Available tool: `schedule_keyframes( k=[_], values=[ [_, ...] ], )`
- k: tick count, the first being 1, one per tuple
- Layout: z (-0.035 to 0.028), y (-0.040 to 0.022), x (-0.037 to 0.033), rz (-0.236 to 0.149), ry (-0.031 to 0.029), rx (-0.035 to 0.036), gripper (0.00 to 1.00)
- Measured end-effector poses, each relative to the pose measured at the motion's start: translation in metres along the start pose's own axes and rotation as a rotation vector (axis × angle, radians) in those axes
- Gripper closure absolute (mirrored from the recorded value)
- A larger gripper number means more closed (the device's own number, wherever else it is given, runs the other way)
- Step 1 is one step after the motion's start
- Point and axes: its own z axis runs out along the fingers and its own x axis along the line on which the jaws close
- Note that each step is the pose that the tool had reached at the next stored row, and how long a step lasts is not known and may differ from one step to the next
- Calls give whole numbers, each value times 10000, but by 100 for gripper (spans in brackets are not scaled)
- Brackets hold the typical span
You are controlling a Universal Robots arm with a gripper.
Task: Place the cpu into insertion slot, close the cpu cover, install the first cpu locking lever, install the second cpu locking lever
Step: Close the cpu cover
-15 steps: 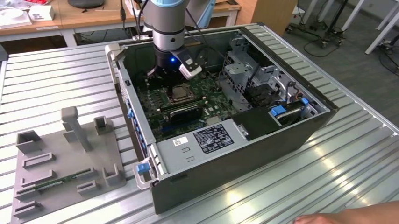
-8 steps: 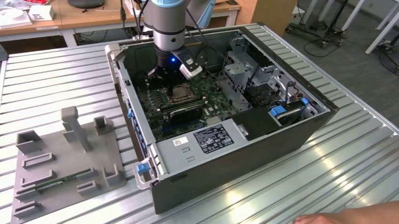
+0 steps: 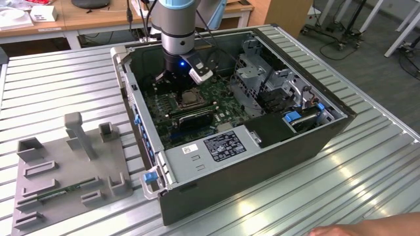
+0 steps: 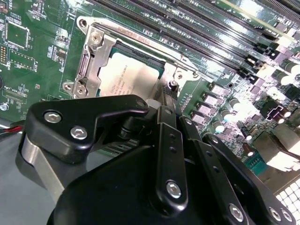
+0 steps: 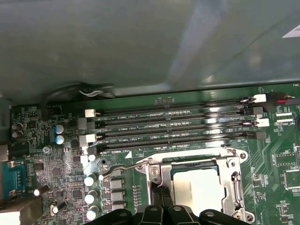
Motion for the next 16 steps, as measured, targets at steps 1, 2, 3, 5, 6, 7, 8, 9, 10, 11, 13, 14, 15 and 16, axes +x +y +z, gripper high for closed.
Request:
schedule_keyframes(
  k=[1, 2, 3, 5, 6, 7, 8, 9, 10, 11, 13, 14, 15, 16],
  values=[
    [3, 0, 0, 0, 0, 0, 90],
    [5, -1, 0, 0, 2, 3, 90],
    [5, -1, 0, 0, 2, 4, 90],
    [7, 0, 0, -1, 1, 1, 90],
    [8, 0, 0, 0, 0, 0, 90],
    [8, 0, 0, 0, 0, 0, 90],
    [8, 0, 0, 0, 0, 0, 90],
    [9, -1, 0, 0, 0, 1, 90],
    [13, -1, 1, 0, 1, 1, 90],
    [16, -1, 1, 0, 3, 4, 90],
    [23, -2, 1, 0, 4, 6, 90],
    [24, -2, 1, 0, 3, 5, 90],
    [26, -1, 1, 0, 2, 4, 90],
    [27, -1, 1, 0, 0, 1, 90]
  ],
)
